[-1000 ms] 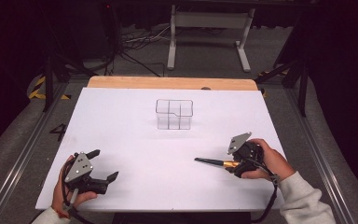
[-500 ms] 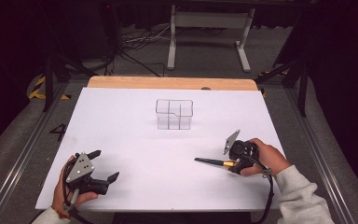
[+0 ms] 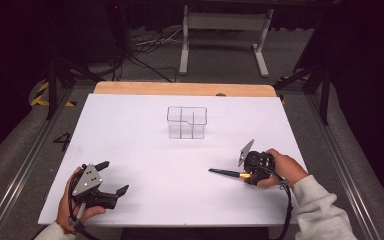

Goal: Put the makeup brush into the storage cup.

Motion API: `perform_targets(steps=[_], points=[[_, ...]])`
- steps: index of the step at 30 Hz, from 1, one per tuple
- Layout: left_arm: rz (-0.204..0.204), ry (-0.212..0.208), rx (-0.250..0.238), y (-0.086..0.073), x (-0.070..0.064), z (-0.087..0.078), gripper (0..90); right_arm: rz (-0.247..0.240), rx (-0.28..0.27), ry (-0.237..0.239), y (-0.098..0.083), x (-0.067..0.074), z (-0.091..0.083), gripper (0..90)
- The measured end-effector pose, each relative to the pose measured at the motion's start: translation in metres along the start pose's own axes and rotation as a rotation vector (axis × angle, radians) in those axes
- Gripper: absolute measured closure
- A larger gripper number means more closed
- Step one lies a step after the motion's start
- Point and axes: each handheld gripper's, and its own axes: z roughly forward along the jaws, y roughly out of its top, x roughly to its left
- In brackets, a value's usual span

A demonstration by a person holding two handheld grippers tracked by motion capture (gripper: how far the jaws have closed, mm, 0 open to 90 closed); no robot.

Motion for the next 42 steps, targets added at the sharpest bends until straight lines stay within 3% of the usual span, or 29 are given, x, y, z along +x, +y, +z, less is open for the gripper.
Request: perform_targets(steps=[10,20,27,31,36,37,38,39,42], points=[[0.005,-0.001,0.011,0.0,-0.001,0.001,3.1,-0.002,-0.033,0.013,-0.003,-0.001,0.0,62.0],[0.046,0.017,0.032,0.002,-0.006,0.005,3.5,0.054,-0.098,0.045,-0.008,-0.001,-0.003,62.2],[0.068,0.004,0.038,0.005,-0.01,0.009,3.5,0.09,-0.184,0.063,-0.007,-0.001,-0.006,62.3],[0.101,-0.005,0.046,0.008,-0.015,0.013,4.2,0.104,-0.209,0.046,-0.005,0.0,-0.005,62.4],[0.123,0.001,0.027,0.015,-0.018,0.015,4.2,0.174,-0.289,0.035,-0.004,-0.002,-0.011,62.5],[0.149,0.004,0.023,0.018,-0.021,0.017,4.2,0.181,-0.297,0.038,-0.003,-0.002,-0.013,62.4],[0.149,0.004,0.023,0.018,-0.021,0.017,4.2,0.181,-0.297,0.038,-0.003,-0.002,-0.013,62.4],[0.165,0.005,0.023,0.02,-0.022,0.018,4.2,0.218,-0.32,0.049,0.001,-0.002,-0.017,62.4],[0.228,0.005,0.024,0.028,-0.031,0.025,4.8,0.244,-0.343,0.065,0.006,-0.002,-0.022,62.4]])
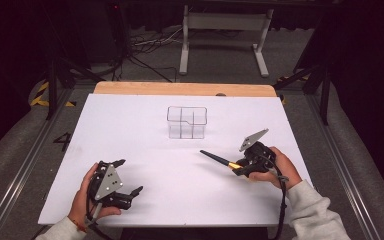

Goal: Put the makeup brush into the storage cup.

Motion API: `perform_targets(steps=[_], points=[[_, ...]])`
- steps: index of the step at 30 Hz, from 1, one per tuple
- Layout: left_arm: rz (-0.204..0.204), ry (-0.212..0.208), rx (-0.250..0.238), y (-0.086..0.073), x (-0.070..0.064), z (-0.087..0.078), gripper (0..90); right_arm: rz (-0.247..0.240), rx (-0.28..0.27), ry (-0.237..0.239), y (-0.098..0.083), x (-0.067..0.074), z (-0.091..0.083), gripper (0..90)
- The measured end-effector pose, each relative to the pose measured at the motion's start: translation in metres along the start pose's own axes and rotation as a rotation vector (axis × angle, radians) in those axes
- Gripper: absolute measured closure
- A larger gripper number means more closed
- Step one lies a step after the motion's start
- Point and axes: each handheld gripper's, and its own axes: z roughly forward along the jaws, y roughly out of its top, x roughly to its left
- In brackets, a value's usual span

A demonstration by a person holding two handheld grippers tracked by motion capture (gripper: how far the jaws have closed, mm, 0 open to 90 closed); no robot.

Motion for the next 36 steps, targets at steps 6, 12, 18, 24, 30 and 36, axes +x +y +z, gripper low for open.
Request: perform_targets(steps=[6,12,18,24,30,36], points=[[0.112,0.015,-0.032,0.019,-0.01,0.015,6.4,0.022,-0.033,0.032,0.022,0.011,0.003,62.4],[0.251,0.049,-0.034,0.035,-0.021,0.038,11.2,0.025,-0.057,0.06,0.049,0.022,0.012,62.4],[0.371,0.124,-0.008,0.041,-0.026,0.06,16.0,0.057,-0.086,0.078,0.075,0.031,0.025,62.4],[0.47,0.182,-0.018,0.043,-0.033,0.068,26.2,0.056,-0.097,0.084,0.095,0.043,0.037,62.4],[0.567,0.274,-0.008,0.044,-0.042,0.072,29.1,0.032,-0.057,0.087,0.104,0.055,0.048,62.4],[0.665,0.322,0.009,0.044,-0.051,0.079,36.7,0.013,-0.054,0.069,0.112,0.065,0.055,62.4]])
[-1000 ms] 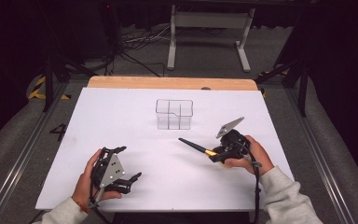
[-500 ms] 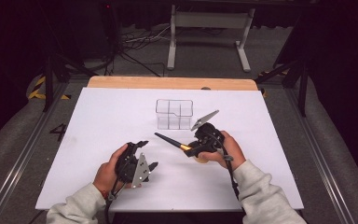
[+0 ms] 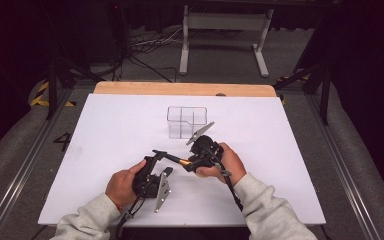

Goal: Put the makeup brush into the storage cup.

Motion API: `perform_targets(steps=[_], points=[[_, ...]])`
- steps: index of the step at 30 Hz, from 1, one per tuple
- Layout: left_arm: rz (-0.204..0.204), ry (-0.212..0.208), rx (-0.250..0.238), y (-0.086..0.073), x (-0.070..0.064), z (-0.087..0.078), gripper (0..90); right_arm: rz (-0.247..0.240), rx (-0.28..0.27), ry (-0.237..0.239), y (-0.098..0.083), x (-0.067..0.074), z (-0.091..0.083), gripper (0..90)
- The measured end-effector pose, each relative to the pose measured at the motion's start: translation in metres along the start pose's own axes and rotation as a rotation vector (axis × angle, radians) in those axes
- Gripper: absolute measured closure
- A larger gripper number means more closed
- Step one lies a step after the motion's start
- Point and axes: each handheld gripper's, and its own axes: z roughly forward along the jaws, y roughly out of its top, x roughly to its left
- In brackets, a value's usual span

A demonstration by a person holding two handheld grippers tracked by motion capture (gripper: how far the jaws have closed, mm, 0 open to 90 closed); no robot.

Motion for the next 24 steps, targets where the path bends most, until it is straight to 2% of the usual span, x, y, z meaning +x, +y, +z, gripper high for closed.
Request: perform_targets(steps=[1,4,7,8,10,14,17,18,22,24], points=[[0.006,-0.002,-0.008,0.001,-0.001,0.001,43.3,-0.01,0.006,0.004,0.002,0.003,0.002,62.4],[0.039,-0.001,0.014,0.004,-0.006,0.003,47.8,-0.013,0.003,0.004,0.003,0.005,0.003,62.3],[0.071,-0.002,0.014,0.007,-0.008,0.004,59.4,-0.018,0.007,0.003,0.006,0.007,0.006,62.3],[0.091,0.002,0.033,0.008,-0.009,0.004,60.6,-0.017,0.006,0.004,0.006,0.008,0.006,62.4],[0.115,0.013,0.054,0.01,-0.012,0.006,68.5,-0.011,-0.001,0.0,0.007,0.009,0.008,62.3],[0.151,0.018,0.103,0.013,-0.014,0.009,69.2,0.003,-0.015,-0.007,0.008,0.012,0.011,62.4],[0.133,0.01,0.112,0.013,-0.013,0.012,64.3,-0.006,-0.013,-0.002,0.009,0.016,0.014,62.4],[0.13,0.004,0.111,0.012,-0.013,0.013,65.3,-0.011,-0.013,0.002,0.01,0.017,0.014,62.3],[0.159,-0.011,0.127,0.014,-0.016,0.014,71.4,-0.014,-0.013,0.01,0.011,0.02,0.016,62.3],[0.156,-0.021,0.125,0.014,-0.017,0.014,72.8,-0.012,-0.013,0.013,0.01,0.019,0.016,62.2]])
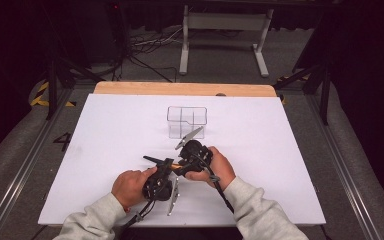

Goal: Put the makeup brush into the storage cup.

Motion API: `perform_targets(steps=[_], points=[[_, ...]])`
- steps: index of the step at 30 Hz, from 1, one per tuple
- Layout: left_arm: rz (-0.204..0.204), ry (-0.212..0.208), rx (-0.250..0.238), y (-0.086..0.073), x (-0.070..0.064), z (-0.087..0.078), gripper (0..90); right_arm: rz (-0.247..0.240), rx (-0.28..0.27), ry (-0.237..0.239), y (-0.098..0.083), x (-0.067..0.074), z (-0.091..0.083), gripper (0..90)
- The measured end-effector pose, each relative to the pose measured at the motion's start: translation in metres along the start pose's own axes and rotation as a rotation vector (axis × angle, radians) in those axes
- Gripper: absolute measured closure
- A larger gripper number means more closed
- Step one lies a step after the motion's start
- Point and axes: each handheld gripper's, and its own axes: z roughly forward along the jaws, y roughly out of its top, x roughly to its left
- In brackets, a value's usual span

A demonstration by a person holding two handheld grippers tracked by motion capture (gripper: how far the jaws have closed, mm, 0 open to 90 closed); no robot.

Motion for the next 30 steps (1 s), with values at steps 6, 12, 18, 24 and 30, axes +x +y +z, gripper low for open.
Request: perform_targets(steps=[6,12,18,24,30], points=[[-0.029,-0.021,0.002,-0.002,0.007,-0.002,73.2,0.006,-0.044,-0.015,-0.004,-0.001,-0.01,56.6],[-0.076,-0.065,0.007,-0.01,0.011,0.0,73.2,0.01,-0.164,-0.068,-0.012,-0.003,-0.04,47.1],[-0.153,-0.095,0.006,-0.019,0.019,0.002,73.3,-0.027,-0.329,-0.166,-0.03,-0.005,-0.074,39.6],[-0.259,-0.127,-0.003,-0.026,0.025,0.002,73.3,-0.069,-0.468,-0.236,-0.052,-0.01,-0.089,35.3],[-0.382,-0.163,-0.052,-0.034,0.035,0.001,73.3,-0.062,-0.552,-0.3,-0.08,-0.017,-0.097,31.2]])
